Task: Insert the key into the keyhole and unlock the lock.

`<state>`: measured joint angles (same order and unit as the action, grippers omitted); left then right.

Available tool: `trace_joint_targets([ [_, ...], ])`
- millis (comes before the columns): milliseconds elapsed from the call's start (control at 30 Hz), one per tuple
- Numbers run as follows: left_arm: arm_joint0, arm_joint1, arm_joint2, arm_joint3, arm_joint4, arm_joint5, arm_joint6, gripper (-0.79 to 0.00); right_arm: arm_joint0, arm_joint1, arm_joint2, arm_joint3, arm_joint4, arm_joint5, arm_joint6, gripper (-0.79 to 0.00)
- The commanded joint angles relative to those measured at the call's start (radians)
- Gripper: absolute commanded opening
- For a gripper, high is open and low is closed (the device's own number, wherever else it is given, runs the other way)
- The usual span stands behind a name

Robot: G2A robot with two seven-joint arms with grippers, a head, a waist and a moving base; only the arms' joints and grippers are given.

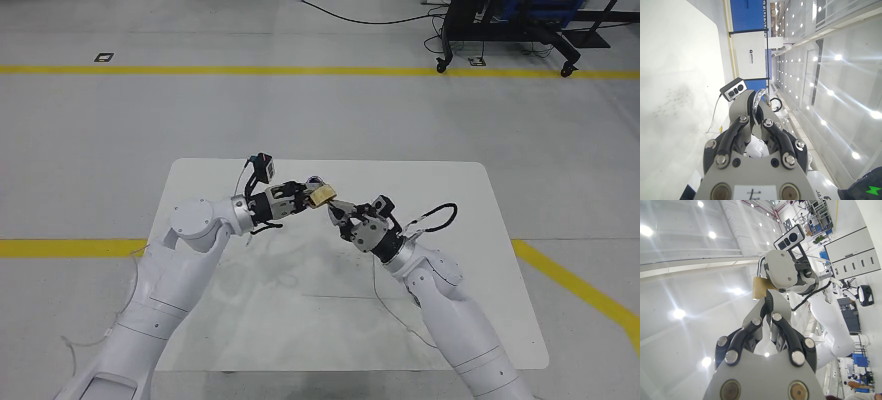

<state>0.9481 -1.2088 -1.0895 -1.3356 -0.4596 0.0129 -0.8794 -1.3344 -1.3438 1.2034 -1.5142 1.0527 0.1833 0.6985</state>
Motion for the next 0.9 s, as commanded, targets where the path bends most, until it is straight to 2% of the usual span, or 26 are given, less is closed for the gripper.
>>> trace_joint_targets([
  [0, 0.002, 0.002, 0.001, -0.007, 0.052, -0.023, 0.031, -0.785, 0.009, -0.001, 0.001, 0.020, 0.055, 0.049, 0.027, -0.785],
  [100, 0.014, 0.001, 0.003, -0.021, 0.083, -0.053, 0.070, -0.785, 0.027, 0.000, 0.007, 0.047, 0.082, 0.077, 0.040, -0.785],
  [333, 0.023, 0.000, -0.007, -0.029, 0.078, -0.059, 0.096, -0.785, 0.029, 0.001, -0.003, 0.042, 0.012, 0.011, 0.023, -0.785],
  [367, 0.024, 0.000, -0.009, -0.029, 0.073, -0.059, 0.099, -0.785, 0.027, 0.002, -0.003, 0.035, -0.016, -0.011, 0.015, -0.720],
  [400, 0.025, 0.000, -0.011, -0.030, 0.067, -0.061, 0.103, -0.785, 0.024, 0.003, -0.002, 0.025, -0.048, -0.036, 0.008, -0.536],
  [467, 0.028, -0.001, -0.017, -0.030, 0.051, -0.060, 0.110, -0.785, 0.012, 0.006, -0.002, 0.004, -0.093, -0.071, 0.004, -0.406],
  [500, 0.029, -0.002, -0.021, -0.029, 0.041, -0.061, 0.113, -0.785, 0.007, 0.007, 0.001, -0.008, -0.114, -0.086, 0.004, -0.175],
  [533, 0.030, -0.002, -0.024, -0.029, 0.029, -0.059, 0.114, -0.785, 0.000, 0.009, 0.003, -0.019, -0.135, -0.099, 0.003, -0.034],
  [567, 0.031, -0.002, -0.028, -0.028, 0.017, -0.057, 0.115, -0.785, -0.006, 0.011, 0.006, -0.031, -0.162, -0.114, 0.004, 0.000],
  [700, 0.033, -0.004, -0.036, -0.027, -0.005, -0.053, 0.118, -0.785, -0.035, 0.020, 0.016, -0.079, -0.279, -0.182, -0.004, 0.000],
  [800, 0.035, -0.005, -0.038, -0.027, -0.005, -0.050, 0.135, -0.785, -0.065, 0.030, 0.045, -0.133, -0.501, -0.326, -0.093, 0.000],
  [867, 0.036, -0.005, -0.035, -0.028, 0.008, -0.048, 0.141, -0.785, -0.104, 0.034, 0.053, -0.181, -0.597, -0.394, -0.131, 0.000],
])
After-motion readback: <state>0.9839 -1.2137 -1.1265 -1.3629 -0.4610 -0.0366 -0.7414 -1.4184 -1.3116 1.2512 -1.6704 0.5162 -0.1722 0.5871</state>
